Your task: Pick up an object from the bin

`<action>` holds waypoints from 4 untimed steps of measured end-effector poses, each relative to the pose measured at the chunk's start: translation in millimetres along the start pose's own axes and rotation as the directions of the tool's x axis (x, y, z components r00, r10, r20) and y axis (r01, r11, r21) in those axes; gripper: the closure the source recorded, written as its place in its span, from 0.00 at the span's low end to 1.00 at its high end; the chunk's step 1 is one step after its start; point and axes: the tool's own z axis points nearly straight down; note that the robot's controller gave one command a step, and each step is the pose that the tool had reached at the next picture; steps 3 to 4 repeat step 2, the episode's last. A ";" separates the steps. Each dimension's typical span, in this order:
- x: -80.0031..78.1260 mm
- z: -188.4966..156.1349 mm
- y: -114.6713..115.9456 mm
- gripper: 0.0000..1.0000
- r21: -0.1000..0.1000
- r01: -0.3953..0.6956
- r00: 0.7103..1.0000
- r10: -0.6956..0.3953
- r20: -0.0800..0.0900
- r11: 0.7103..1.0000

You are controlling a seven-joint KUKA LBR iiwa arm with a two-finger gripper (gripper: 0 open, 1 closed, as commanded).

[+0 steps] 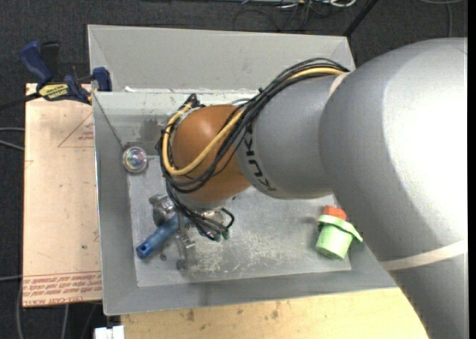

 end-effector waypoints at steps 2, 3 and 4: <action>-24.3 -144.2 -29.5 1.00 0.003 0.105 0.994 -0.105 0.014 0.994; -24.3 -144.2 -29.5 1.00 0.003 0.105 0.994 -0.105 0.014 0.994; -24.3 -144.2 -29.5 1.00 0.003 0.105 0.994 -0.105 0.014 0.994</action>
Offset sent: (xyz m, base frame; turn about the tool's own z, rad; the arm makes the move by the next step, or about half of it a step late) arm 0.0000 0.0000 0.0000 0.0000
